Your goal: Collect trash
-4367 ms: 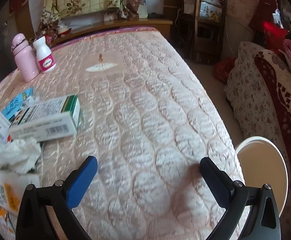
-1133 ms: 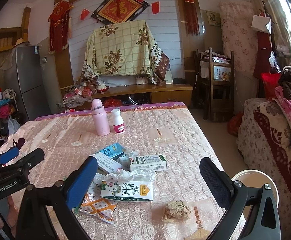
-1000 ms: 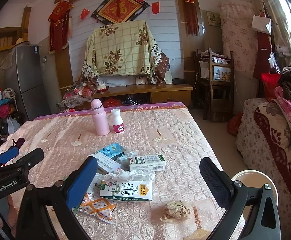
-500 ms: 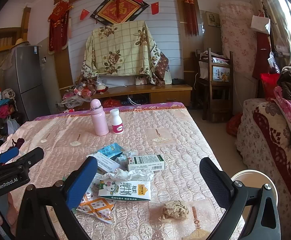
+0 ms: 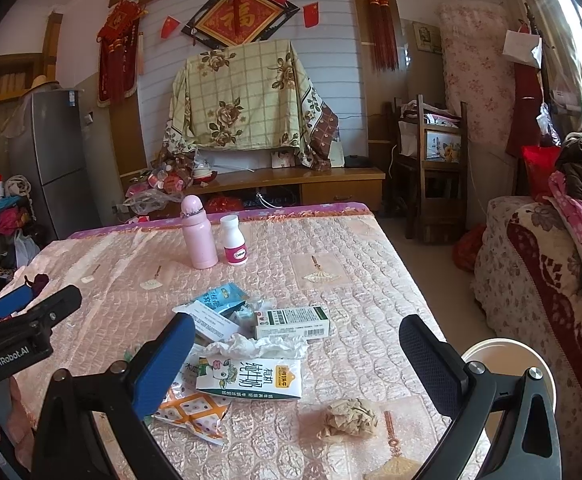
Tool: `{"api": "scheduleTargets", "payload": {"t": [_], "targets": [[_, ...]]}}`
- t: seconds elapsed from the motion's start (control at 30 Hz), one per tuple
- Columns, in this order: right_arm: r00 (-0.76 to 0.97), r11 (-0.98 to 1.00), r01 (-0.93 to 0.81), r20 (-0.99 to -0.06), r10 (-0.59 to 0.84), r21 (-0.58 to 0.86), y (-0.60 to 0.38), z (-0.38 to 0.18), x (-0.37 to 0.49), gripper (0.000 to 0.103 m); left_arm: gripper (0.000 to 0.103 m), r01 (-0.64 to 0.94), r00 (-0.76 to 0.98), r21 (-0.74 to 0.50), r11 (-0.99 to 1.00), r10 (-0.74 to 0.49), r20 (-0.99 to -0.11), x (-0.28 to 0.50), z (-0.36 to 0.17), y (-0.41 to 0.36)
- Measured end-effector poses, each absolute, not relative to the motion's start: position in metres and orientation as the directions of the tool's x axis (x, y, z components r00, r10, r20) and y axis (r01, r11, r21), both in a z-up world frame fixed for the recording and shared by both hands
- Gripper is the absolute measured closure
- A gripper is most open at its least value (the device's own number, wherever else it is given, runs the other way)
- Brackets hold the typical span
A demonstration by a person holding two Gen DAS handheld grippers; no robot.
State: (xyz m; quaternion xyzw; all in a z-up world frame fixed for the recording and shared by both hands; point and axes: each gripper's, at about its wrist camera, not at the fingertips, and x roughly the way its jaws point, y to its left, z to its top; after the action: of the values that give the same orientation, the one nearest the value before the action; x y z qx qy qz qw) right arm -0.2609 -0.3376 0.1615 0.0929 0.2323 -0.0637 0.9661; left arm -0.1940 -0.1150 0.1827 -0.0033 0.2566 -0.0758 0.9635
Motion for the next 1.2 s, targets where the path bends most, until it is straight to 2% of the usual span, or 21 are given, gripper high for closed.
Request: {"api": "scheduleTargets", "payload": {"t": [0.8,1.2], "targets": [[0.879,0.975,0.163,-0.472,-0.075,0.148,-0.341,0.161,-0.258,0.000,0.000,0.153,0.857,-0.042,0.987,-0.154,-0.491,-0.196,0.189,-0.117],[0.864,0.973,0.176,-0.497,-0.081,0.147,-0.351,0.156,-0.257,0.000,0.000,0.143,0.827,-0.067,0.988,-0.156,-0.541,-0.193,0.178,-0.098]]}}
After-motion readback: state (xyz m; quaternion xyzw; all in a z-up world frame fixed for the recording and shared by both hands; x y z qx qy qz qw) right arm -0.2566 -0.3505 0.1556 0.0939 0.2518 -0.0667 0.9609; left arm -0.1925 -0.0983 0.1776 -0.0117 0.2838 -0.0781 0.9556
